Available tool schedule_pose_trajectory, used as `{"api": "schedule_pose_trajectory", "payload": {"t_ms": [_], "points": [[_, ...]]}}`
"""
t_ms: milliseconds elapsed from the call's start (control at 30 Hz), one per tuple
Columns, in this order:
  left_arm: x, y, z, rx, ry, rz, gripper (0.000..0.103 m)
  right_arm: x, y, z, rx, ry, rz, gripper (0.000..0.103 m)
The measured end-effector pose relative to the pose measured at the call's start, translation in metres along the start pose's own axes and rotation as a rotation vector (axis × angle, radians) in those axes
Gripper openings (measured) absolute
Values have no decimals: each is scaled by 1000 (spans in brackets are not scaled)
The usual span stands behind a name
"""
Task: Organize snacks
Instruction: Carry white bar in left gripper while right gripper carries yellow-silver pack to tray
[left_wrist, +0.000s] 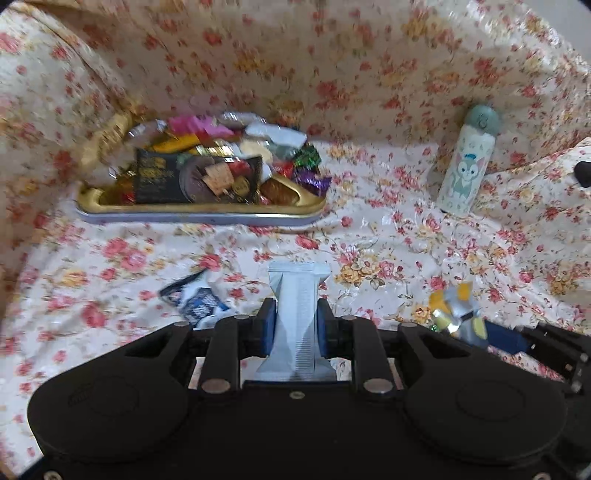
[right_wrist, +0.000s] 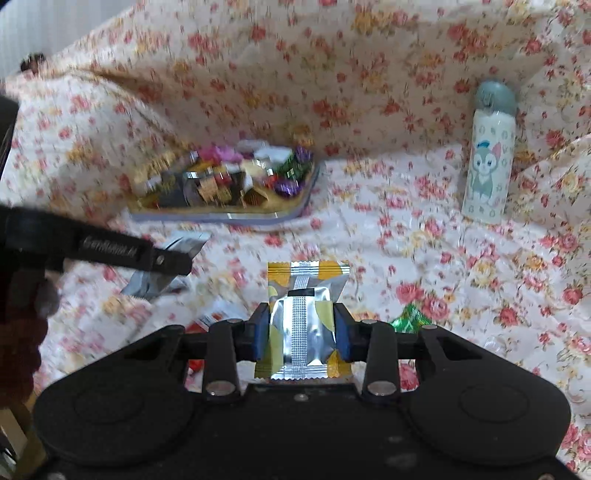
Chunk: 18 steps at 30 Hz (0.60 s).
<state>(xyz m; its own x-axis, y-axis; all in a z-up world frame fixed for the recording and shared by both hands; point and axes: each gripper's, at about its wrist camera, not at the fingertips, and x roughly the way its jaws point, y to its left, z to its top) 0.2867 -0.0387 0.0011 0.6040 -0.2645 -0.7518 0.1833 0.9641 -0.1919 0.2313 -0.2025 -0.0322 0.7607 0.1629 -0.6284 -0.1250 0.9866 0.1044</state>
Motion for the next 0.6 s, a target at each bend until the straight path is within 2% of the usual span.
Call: {"api": "schedule_pose_trajectory", "payload": {"t_ms": [300, 600], "points": [[-75, 2, -24, 12, -47, 30, 30, -72, 24, -1, -3, -80, 40, 38], [-130, 3, -75, 20, -47, 48, 30, -136, 43, -38, 18, -82, 114, 38]]}}
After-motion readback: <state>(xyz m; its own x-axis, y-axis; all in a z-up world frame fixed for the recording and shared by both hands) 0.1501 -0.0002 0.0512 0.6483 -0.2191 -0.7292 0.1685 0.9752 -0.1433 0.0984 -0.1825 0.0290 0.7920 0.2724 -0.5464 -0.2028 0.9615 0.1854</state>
